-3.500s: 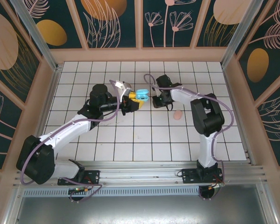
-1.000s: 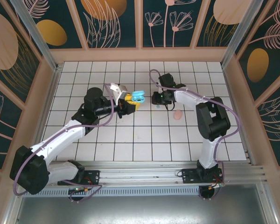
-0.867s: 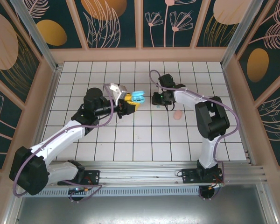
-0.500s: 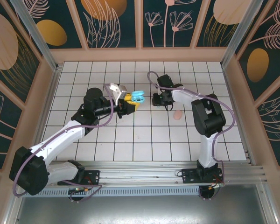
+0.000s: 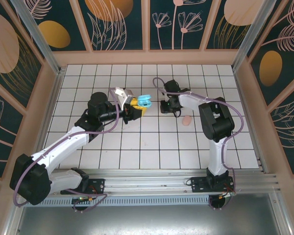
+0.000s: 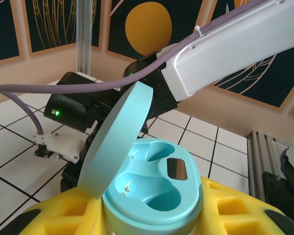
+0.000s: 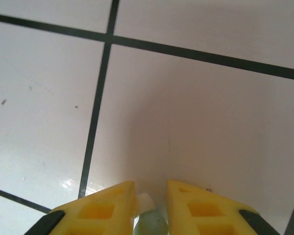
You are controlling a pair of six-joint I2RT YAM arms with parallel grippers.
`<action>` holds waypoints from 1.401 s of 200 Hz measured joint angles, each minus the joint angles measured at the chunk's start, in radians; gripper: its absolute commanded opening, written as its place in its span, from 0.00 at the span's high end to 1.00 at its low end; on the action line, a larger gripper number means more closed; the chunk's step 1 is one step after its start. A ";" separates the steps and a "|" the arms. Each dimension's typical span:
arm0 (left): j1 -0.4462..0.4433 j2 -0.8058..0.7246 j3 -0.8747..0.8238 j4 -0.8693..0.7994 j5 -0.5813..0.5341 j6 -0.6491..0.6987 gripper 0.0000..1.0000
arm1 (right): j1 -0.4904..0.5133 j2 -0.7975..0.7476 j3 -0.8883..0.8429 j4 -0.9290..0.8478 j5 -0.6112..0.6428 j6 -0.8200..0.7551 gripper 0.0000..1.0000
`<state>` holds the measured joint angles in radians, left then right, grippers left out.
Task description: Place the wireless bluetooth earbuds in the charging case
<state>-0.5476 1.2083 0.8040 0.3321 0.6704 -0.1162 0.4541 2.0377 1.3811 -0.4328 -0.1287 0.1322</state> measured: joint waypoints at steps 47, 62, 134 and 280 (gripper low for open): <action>0.000 0.000 0.000 0.000 0.000 0.000 0.99 | 0.032 0.000 0.000 -0.015 -0.009 -0.049 0.84; 0.000 0.000 0.000 0.000 0.000 0.000 0.99 | 0.035 -0.003 0.000 -0.021 -0.027 -0.069 0.85; 0.000 -0.021 0.000 0.000 -0.003 0.000 0.99 | 0.079 -0.050 -0.027 -0.101 -0.085 -0.203 0.89; 0.003 -0.058 -0.015 0.000 -0.004 -0.012 0.99 | 0.113 -0.262 -0.186 -0.093 -0.053 -0.228 0.72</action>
<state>-0.5446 1.1500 0.7887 0.3321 0.6662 -0.1280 0.5667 1.7756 1.1954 -0.5259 -0.1822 -0.0956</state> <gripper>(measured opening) 0.355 0.278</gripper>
